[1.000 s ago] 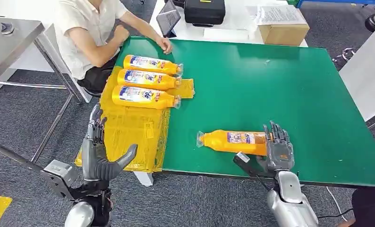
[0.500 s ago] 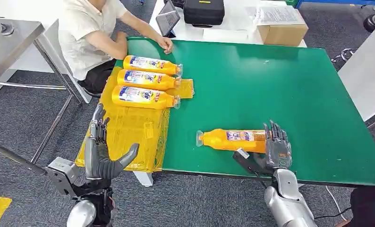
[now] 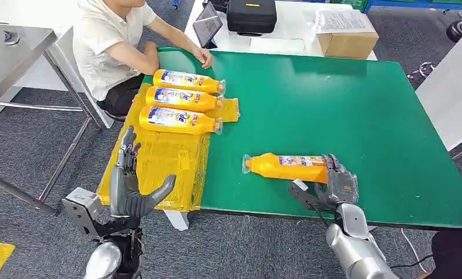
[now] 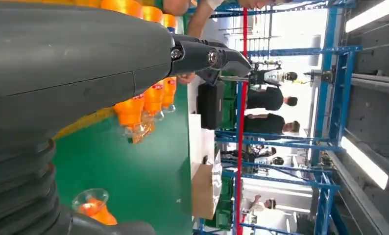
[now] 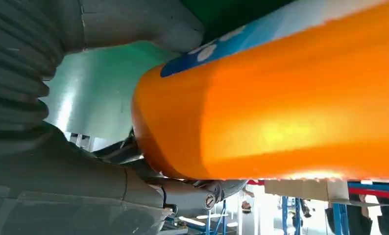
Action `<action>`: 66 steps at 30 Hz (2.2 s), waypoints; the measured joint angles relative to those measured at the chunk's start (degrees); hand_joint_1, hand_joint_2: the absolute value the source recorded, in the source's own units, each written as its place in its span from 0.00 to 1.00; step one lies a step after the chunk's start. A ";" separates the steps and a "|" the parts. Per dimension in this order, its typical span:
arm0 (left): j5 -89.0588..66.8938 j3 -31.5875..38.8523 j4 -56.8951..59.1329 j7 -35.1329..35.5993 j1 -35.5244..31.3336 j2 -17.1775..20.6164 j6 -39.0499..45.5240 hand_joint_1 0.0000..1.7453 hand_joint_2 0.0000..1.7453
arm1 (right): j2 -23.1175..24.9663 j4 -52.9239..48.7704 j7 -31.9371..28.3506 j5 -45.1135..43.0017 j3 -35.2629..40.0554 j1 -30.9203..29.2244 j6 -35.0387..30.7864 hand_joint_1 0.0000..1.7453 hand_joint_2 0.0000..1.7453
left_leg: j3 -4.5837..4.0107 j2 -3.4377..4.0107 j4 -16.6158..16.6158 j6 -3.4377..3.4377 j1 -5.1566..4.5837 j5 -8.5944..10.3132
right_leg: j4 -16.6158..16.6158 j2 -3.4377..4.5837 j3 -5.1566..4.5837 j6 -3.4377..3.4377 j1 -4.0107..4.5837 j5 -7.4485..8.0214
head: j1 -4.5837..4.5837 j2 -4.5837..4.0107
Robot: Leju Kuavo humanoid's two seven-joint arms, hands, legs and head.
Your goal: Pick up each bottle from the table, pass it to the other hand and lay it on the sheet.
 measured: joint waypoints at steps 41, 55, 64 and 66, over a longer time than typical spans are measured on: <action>16.70 -9.75 13.05 5.16 3.14 2.25 -12.65 0.00 1.00 | 11.19 -31.87 -25.86 -50.45 5.42 12.66 13.51 0.99 1.00 | -0.65 0.01 -0.01 -0.03 0.02 -0.02 | 0.07 0.05 -0.51 0.00 0.01 -0.03 | 0.00 0.00; 13.79 -10.55 16.46 3.08 -1.74 1.20 -8.82 0.00 1.00 | 15.76 -33.07 -25.16 -49.95 19.57 13.25 15.08 0.97 1.00 | -0.68 -0.01 -0.01 -0.04 0.04 0.00 | 0.10 0.04 -0.55 0.00 0.01 -0.03 | 0.02 0.00; 17.51 -8.70 14.88 -0.07 -2.76 -2.36 -1.57 0.00 1.00 | 15.96 -32.93 -25.40 -49.36 26.32 14.79 11.71 0.97 1.00 | -0.70 0.00 -0.01 -0.04 0.03 -0.01 | 0.09 0.05 -0.59 0.00 0.01 -0.03 | 0.02 0.00; 16.39 -8.70 14.01 -2.04 -2.71 -2.86 1.84 0.00 1.00 | 15.96 -32.76 -25.29 -49.33 27.32 14.82 10.64 0.95 1.00 | -0.70 0.01 -0.01 -0.04 0.04 -0.01 | 0.09 0.05 -0.60 0.00 0.01 -0.03 | 0.02 0.00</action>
